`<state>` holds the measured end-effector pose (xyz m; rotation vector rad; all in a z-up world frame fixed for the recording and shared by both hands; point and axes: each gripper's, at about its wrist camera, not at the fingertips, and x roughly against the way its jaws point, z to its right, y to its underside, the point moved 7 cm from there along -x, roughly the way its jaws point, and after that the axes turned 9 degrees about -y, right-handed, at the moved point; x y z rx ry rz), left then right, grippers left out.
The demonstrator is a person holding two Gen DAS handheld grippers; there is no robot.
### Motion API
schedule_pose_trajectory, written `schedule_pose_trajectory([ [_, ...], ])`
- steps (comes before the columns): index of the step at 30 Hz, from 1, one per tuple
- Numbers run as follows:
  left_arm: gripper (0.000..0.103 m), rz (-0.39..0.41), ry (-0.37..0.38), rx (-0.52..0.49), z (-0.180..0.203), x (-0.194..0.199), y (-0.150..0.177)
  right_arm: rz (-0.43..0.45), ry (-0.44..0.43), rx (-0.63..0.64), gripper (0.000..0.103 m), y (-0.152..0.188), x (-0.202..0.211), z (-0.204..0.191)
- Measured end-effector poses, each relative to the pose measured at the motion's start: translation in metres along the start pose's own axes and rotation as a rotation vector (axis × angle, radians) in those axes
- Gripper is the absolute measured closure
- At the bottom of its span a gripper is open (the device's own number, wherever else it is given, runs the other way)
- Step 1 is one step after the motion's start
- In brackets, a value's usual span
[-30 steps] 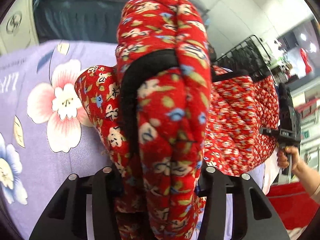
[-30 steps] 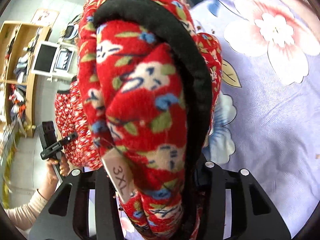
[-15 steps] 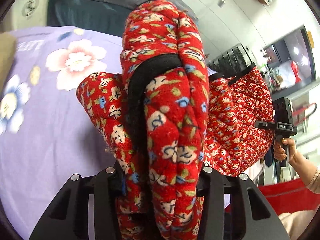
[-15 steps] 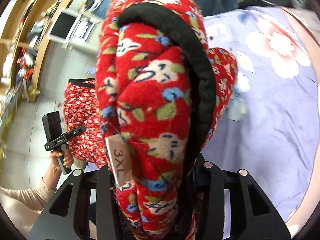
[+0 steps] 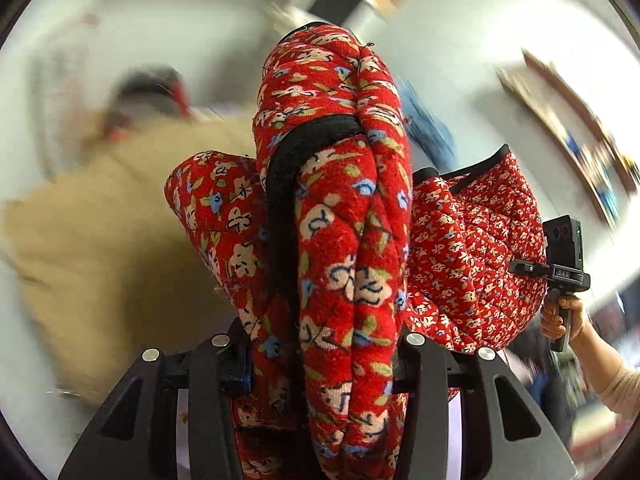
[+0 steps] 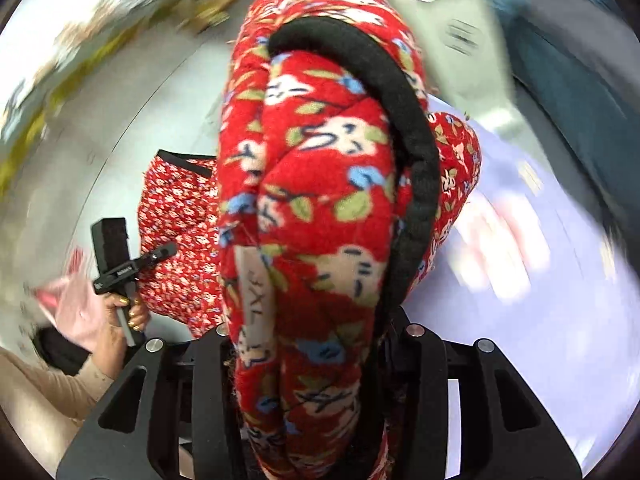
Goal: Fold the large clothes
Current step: 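Carry the folded jacket with both grippers onto the tan garment and release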
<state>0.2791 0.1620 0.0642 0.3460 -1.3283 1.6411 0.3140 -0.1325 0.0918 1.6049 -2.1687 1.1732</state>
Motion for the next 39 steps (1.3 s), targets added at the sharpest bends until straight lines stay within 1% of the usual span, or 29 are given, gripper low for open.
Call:
schedule_pose_trajectory([
  [2,0.059,0.069,-0.073,0.061,-0.034,0.020,-0.014,-0.032,-0.030,0.064,0.060,-0.060,-0.040,-0.013],
  [3,0.059,0.102,-0.123,0.090,-0.053,0.028,-0.020,-0.040,-0.040,0.078,0.060,-0.084,-0.058,-0.016],
  [4,0.059,0.121,-0.147,0.115,-0.065,0.032,-0.022,-0.058,-0.059,0.080,0.060,-0.109,-0.082,-0.017],
  [5,0.059,0.152,-0.169,0.166,-0.087,0.036,-0.024,-0.078,-0.078,0.075,0.059,-0.126,-0.101,-0.015],
  [7,0.058,0.182,-0.199,0.216,-0.111,0.032,-0.023,-0.126,-0.106,0.050,0.057,-0.158,-0.146,-0.005],
  [8,0.058,0.189,-0.220,0.254,-0.128,0.025,-0.019,-0.141,-0.125,0.011,0.056,-0.164,-0.162,0.005],
  [9,0.058,0.187,-0.224,0.293,-0.141,0.015,-0.015,-0.160,-0.134,-0.062,0.056,-0.176,-0.187,0.023],
  [11,0.058,0.162,-0.229,0.356,-0.171,-0.017,0.000,-0.189,-0.088,-0.139,0.056,-0.185,-0.222,0.056],
  [12,0.058,0.143,-0.228,0.375,-0.198,-0.026,-0.004,-0.200,-0.048,-0.181,0.056,-0.185,-0.238,0.077],
  [13,0.057,0.115,-0.222,0.413,-0.207,-0.044,0.006,-0.205,-0.025,-0.212,0.056,-0.183,-0.253,0.085],
  [14,0.056,0.114,-0.212,0.447,-0.216,-0.057,0.015,-0.205,-0.011,-0.239,0.055,-0.182,-0.262,0.098],
  [15,0.053,0.136,-0.196,0.477,-0.226,-0.062,0.021,-0.198,-0.016,-0.266,0.054,-0.177,-0.265,0.111],
  [16,0.049,0.162,-0.164,0.518,-0.240,-0.063,0.022,-0.185,-0.046,-0.296,0.054,-0.174,-0.275,0.115],
  [17,0.047,0.181,-0.104,0.586,-0.248,-0.066,0.033,-0.180,-0.076,-0.314,0.054,-0.170,-0.281,0.120],
  [18,0.045,0.182,-0.078,0.613,-0.262,-0.070,0.031,-0.185,-0.089,-0.318,0.053,-0.165,-0.281,0.127],
  [19,0.042,0.179,-0.062,0.624,-0.260,-0.073,0.038,-0.190,-0.092,-0.316,0.053,-0.162,-0.282,0.133],
  [20,0.039,0.169,-0.069,0.604,-0.261,-0.078,0.043,-0.192,-0.091,-0.313,0.053,-0.162,-0.284,0.140],
  [22,0.035,0.162,-0.076,0.575,-0.272,-0.083,0.036,-0.175,-0.093,-0.315,0.053,-0.164,-0.285,0.148],
  [24,0.028,0.166,-0.076,0.596,-0.291,-0.079,0.029,-0.142,-0.098,-0.314,0.051,-0.160,-0.289,0.145],
  [25,0.020,0.169,-0.077,0.615,-0.298,-0.082,0.026,-0.124,-0.090,-0.324,0.049,-0.157,-0.290,0.144],
  [26,0.012,0.164,-0.079,0.661,-0.302,-0.084,0.027,-0.111,-0.083,-0.340,0.042,-0.143,-0.290,0.140],
  [27,0.011,0.148,-0.069,0.698,-0.303,-0.087,0.030,-0.096,-0.073,-0.367,0.029,-0.136,-0.290,0.142],
  [29,0.008,0.148,-0.077,0.693,-0.309,-0.077,0.029,-0.087,-0.089,-0.437,0.019,-0.125,-0.289,0.148],
  [31,0.005,0.141,-0.123,0.663,-0.308,-0.068,0.031,-0.095,-0.094,-0.433,0.019,-0.122,-0.283,0.147],
  [33,0.005,0.134,-0.144,0.653,-0.302,-0.057,0.031,-0.072,-0.081,-0.407,0.019,-0.129,-0.269,0.148],
  [34,0.005,0.133,-0.161,0.665,-0.304,-0.048,0.032,-0.043,-0.075,-0.410,0.019,-0.135,-0.258,0.153],
  [36,0.005,0.132,-0.173,0.697,-0.302,-0.037,0.034,0.062,-0.067,-0.467,0.018,-0.144,-0.226,0.166],
  [37,0.005,0.128,-0.190,0.710,-0.303,-0.028,0.037,0.094,-0.052,-0.483,0.018,-0.141,-0.210,0.170],
  [39,0.006,0.126,-0.252,0.685,-0.299,-0.014,0.040,0.120,0.030,-0.477,0.018,-0.146,-0.187,0.174],
])
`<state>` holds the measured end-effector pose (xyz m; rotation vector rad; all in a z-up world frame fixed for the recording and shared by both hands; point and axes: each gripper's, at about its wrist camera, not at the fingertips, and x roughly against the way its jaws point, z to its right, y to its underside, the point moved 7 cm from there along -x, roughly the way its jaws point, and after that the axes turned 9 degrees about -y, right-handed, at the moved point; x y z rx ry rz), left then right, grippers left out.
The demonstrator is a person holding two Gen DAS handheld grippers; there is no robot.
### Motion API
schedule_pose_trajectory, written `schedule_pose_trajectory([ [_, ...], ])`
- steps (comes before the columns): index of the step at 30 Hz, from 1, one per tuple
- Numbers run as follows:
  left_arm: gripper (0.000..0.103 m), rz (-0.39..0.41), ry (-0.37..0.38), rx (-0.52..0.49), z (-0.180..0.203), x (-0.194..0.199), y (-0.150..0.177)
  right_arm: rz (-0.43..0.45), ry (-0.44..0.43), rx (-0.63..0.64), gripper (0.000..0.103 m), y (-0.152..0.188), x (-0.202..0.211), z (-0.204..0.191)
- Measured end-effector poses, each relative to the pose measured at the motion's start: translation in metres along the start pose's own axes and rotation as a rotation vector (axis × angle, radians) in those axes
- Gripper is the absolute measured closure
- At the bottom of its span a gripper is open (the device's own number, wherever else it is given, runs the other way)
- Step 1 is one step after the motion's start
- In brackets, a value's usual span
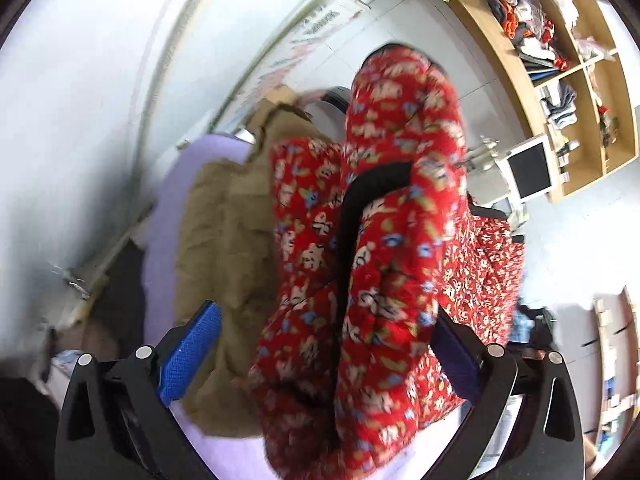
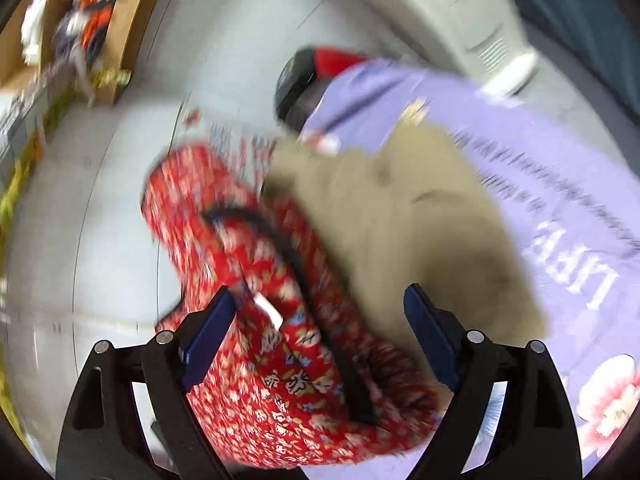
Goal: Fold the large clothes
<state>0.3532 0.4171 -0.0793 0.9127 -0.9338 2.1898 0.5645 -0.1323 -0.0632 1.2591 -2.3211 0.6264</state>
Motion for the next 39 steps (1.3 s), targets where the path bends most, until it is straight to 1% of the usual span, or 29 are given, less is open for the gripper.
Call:
schedule_pose_trajectory([
  [1,0.006,0.031,-0.056,-0.041,0.002,0.010,0.001,0.004,0.038,0.030,0.018,0.001,0.011,-0.002],
  [2,0.006,0.068,-0.121,-0.077,0.001,0.018,0.002,0.004,0.064,0.057,0.018,0.004,0.014,-0.009],
  [3,0.006,0.096,-0.175,-0.097,-0.001,0.023,0.001,0.000,0.102,0.100,0.018,0.010,0.018,-0.016],
  [4,0.006,0.129,-0.260,-0.112,-0.001,0.034,0.003,-0.013,0.137,0.153,0.018,0.018,0.027,-0.023],
  [5,0.006,0.148,-0.310,-0.116,0.002,0.045,0.005,-0.027,0.167,0.199,0.018,0.014,0.036,-0.013],
  [6,0.006,0.166,-0.348,-0.120,0.006,0.052,0.008,-0.045,0.207,0.261,0.018,0.023,0.035,-0.021],
  [8,0.006,0.194,-0.386,-0.148,0.023,0.068,0.019,-0.086,0.299,0.402,0.018,0.050,0.044,-0.029],
  [9,0.006,0.203,-0.401,-0.188,0.036,0.075,0.027,-0.111,0.333,0.479,0.018,0.069,0.042,-0.039],
  [10,0.006,0.216,-0.428,-0.243,0.051,0.082,0.036,-0.126,0.346,0.521,0.018,0.077,0.036,-0.045],
  [11,0.006,0.226,-0.453,-0.283,0.063,0.085,0.037,-0.147,0.371,0.584,0.018,0.096,0.033,-0.056],
  [12,0.006,0.235,-0.480,-0.318,0.075,0.088,0.041,-0.159,0.397,0.620,0.018,0.110,0.032,-0.064],
  [13,0.006,0.228,-0.512,-0.345,0.086,0.091,0.048,-0.176,0.449,0.663,0.018,0.129,0.031,-0.073],
  [14,0.006,0.210,-0.525,-0.362,0.093,0.091,0.054,-0.183,0.491,0.690,0.018,0.143,0.031,-0.080],
  [15,0.006,0.194,-0.522,-0.376,0.099,0.091,0.058,-0.187,0.503,0.702,0.018,0.153,0.032,-0.086],
  [17,0.006,0.155,-0.508,-0.376,0.112,0.090,0.065,-0.206,0.460,0.698,0.018,0.182,0.033,-0.104],
  [19,0.006,0.135,-0.507,-0.377,0.127,0.090,0.071,-0.207,0.458,0.711,0.018,0.200,0.036,-0.116],
  [22,0.006,0.153,-0.551,-0.441,0.146,0.091,0.080,-0.204,0.495,0.784,0.017,0.224,0.045,-0.136],
  [23,0.006,0.160,-0.565,-0.464,0.154,0.089,0.082,-0.206,0.499,0.800,0.013,0.231,0.047,-0.140],
  [25,0.006,0.167,-0.568,-0.497,0.166,0.092,0.088,-0.205,0.506,0.826,0.013,0.244,0.052,-0.148],
  [28,0.006,0.136,-0.550,-0.513,0.179,0.091,0.098,-0.193,0.529,0.828,0.013,0.253,0.057,-0.151],
  [29,0.006,0.127,-0.555,-0.518,0.181,0.090,0.100,-0.184,0.537,0.828,0.013,0.255,0.058,-0.151],
  [35,0.006,0.138,-0.571,-0.575,0.194,0.092,0.106,-0.161,0.594,0.847,0.013,0.262,0.059,-0.154],
  [39,0.006,0.111,-0.572,-0.591,0.196,0.088,0.111,-0.160,0.590,0.842,0.013,0.265,0.054,-0.158],
])
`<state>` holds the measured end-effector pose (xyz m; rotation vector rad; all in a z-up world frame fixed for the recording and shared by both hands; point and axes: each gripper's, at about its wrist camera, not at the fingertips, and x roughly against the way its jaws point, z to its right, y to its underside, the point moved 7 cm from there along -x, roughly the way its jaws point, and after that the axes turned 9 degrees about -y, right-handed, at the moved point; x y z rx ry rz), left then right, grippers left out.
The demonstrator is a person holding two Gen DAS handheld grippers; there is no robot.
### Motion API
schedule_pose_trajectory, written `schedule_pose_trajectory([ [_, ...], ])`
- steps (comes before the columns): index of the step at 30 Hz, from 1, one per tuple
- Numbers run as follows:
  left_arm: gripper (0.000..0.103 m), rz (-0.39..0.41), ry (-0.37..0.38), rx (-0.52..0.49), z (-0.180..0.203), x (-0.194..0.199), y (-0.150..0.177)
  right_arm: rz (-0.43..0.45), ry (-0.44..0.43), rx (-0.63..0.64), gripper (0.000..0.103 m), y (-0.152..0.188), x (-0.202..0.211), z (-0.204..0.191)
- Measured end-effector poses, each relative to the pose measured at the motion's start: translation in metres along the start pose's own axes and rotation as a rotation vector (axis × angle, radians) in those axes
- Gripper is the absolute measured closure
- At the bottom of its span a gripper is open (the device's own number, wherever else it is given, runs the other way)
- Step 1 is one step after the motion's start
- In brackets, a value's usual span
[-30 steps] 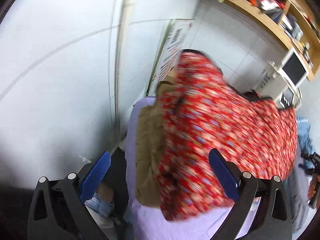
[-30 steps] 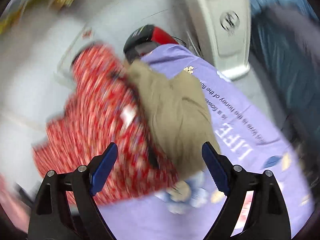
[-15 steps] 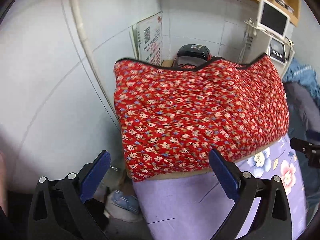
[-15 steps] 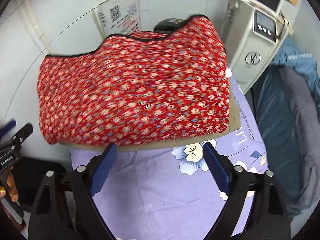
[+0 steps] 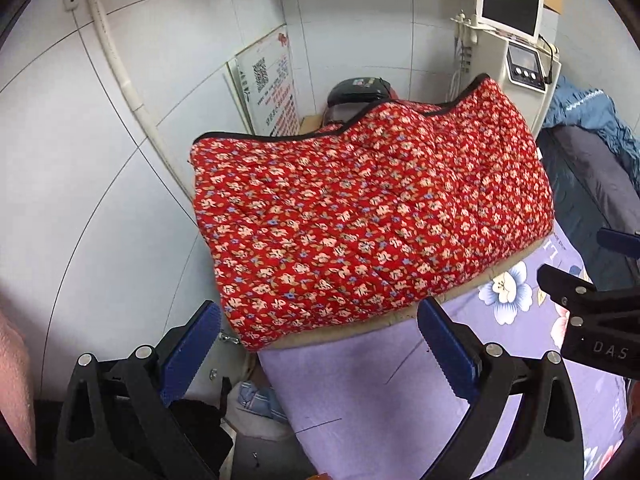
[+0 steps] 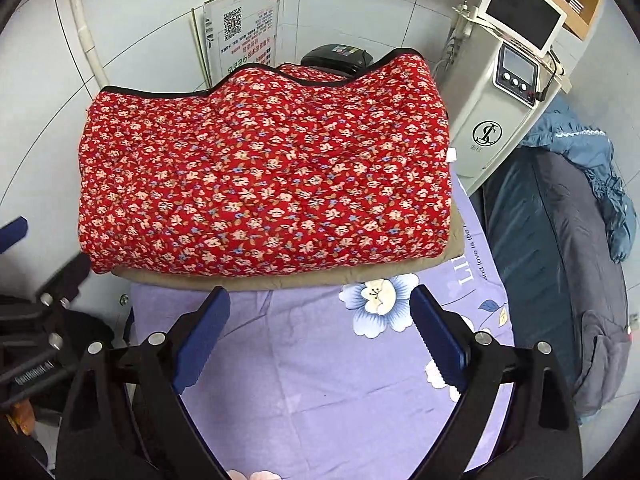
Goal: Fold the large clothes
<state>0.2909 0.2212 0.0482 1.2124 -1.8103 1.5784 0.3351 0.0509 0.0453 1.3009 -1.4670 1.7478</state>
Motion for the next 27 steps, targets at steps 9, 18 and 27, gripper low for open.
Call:
schedule_pose_trajectory([
  [9,0.006,-0.028,-0.002,-0.009,0.005,-0.009,0.002,-0.013,0.022,-0.019,0.013,-0.007,-0.009,-0.001],
  [18,0.006,-0.039,-0.005,-0.004,0.005,-0.013,0.002,-0.030,0.016,-0.025,0.013,-0.007,-0.015,0.000],
  [27,0.006,-0.059,0.017,0.033,0.003,-0.014,0.006,-0.032,-0.001,-0.023,0.013,-0.007,-0.015,-0.002],
])
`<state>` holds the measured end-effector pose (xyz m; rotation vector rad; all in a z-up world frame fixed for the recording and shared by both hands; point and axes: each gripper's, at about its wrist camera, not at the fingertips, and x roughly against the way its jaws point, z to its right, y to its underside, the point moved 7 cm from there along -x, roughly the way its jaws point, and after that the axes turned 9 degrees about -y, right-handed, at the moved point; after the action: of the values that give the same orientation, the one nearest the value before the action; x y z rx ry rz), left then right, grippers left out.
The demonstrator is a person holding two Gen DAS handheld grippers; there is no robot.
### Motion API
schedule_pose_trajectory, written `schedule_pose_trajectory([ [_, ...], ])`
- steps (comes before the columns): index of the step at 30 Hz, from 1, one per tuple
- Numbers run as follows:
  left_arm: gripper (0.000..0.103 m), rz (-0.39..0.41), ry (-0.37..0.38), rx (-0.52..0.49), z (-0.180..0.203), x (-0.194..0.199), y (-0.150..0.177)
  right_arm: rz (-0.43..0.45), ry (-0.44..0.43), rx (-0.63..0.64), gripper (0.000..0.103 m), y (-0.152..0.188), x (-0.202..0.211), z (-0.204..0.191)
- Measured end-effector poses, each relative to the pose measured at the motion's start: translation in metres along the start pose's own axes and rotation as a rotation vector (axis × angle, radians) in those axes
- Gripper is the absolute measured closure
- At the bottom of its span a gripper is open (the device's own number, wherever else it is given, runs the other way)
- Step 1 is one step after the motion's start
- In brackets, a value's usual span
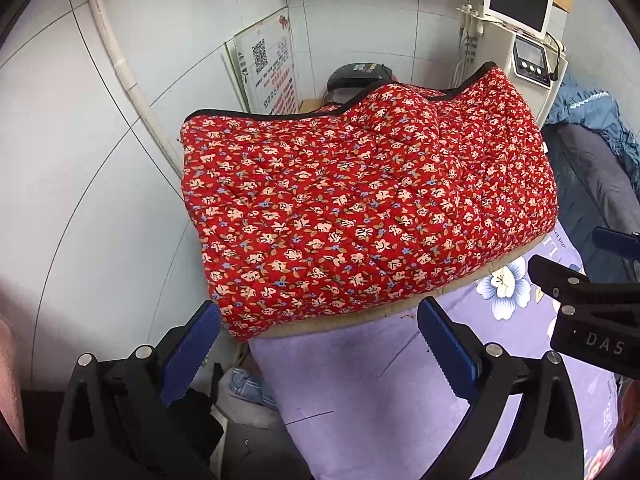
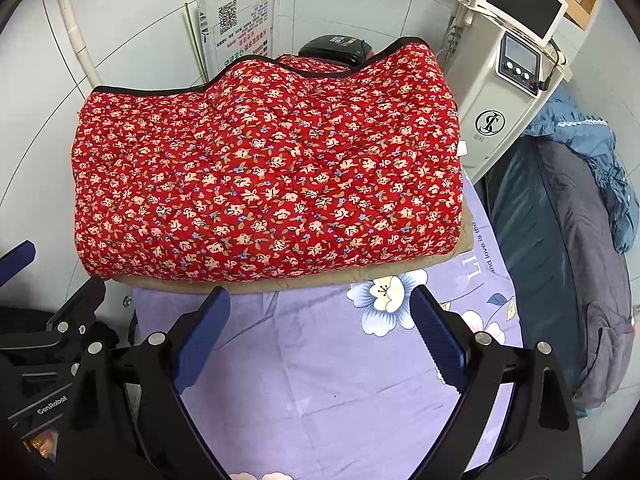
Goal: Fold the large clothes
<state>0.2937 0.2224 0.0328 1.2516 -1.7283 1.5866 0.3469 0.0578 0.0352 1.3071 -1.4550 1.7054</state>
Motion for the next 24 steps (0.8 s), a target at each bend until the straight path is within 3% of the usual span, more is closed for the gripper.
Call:
schedule_pose_trajectory([
  [24,0.006,-0.073,0.024,0.052,-0.006,-0.011,0.012,-0.012,-0.013,0.029,0.013,0.003,-0.006,-0.011],
])
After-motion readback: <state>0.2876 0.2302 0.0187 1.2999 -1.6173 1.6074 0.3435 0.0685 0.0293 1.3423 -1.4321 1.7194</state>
